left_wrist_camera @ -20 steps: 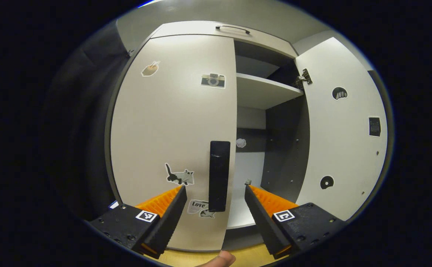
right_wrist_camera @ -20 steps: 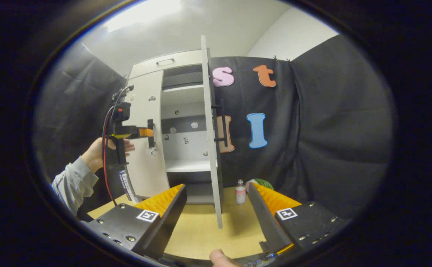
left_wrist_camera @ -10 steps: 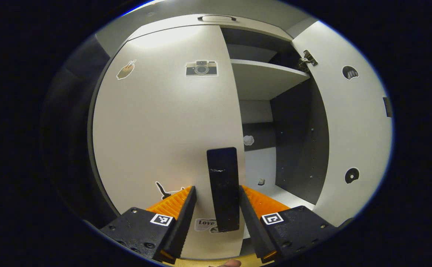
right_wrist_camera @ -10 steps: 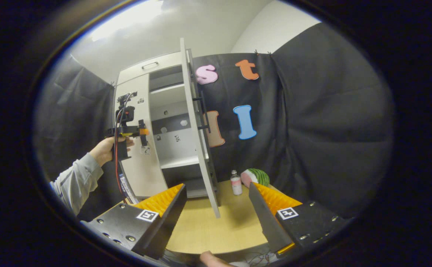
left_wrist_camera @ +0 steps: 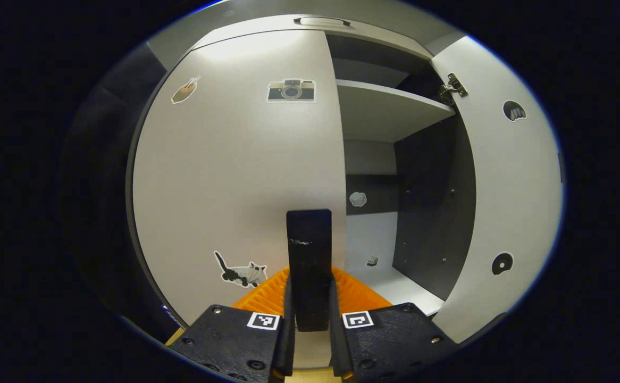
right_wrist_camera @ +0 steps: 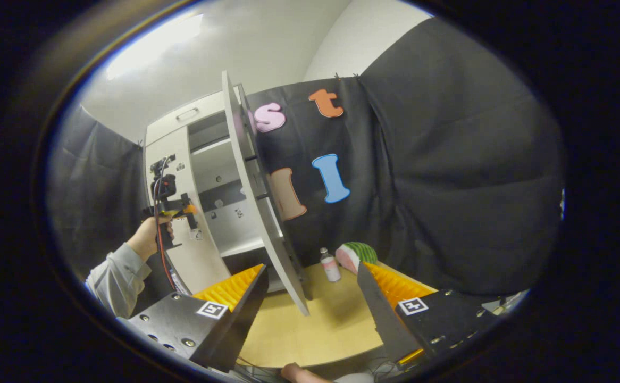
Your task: Open the right door of the double-door shoe cabinet with the right hand, and open the left door with the left hand.
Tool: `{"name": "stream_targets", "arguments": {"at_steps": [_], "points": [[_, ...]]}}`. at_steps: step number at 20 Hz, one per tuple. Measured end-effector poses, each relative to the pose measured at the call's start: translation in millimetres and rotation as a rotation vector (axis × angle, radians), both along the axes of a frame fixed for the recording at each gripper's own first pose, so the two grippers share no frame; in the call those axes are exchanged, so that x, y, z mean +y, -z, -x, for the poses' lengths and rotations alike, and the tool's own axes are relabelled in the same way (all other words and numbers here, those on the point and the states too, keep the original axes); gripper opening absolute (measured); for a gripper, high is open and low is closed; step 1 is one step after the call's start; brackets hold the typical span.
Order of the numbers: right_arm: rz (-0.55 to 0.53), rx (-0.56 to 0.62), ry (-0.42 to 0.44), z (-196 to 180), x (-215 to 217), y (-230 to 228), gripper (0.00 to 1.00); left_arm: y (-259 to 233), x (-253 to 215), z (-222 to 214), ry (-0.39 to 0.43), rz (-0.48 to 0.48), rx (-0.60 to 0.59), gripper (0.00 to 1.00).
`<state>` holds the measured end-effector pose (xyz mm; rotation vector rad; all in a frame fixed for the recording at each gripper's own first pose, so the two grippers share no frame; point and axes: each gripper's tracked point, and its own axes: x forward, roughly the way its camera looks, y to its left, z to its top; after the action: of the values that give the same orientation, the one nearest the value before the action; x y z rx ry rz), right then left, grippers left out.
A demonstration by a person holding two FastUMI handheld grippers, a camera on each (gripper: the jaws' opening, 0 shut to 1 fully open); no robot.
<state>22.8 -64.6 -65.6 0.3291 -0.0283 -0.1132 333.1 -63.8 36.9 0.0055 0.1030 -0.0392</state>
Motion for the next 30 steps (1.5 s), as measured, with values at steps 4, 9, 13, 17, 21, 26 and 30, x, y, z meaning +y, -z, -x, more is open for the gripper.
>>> {"name": "stream_targets", "arguments": {"at_steps": [4,9,13,17,21,26,30], "points": [[0.043,0.004,-0.022,4,15,-2,1.0,-1,1,17,0.004,-0.002,0.019,0.26],[0.081,-0.01,-0.038,25,36,-7,1.0,-3,6,44,0.047,0.016,0.036,0.22],[0.12,-0.027,-0.06,54,58,-12,1.0,-5,20,78,0.081,0.044,0.042,0.2],[0.164,-0.058,-0.092,64,87,-23,1.0,-10,34,106,0.057,0.02,0.013,0.19],[0.179,-0.068,-0.116,78,113,-22,1.0,-12,52,135,0.042,0.008,0.013,0.19],[0.182,-0.066,-0.134,81,128,-20,1.0,-18,86,164,0.014,-0.022,0.003,0.16],[0.188,-0.061,-0.136,79,133,-19,1.0,-19,110,179,0.002,-0.034,0.013,0.14]]}}
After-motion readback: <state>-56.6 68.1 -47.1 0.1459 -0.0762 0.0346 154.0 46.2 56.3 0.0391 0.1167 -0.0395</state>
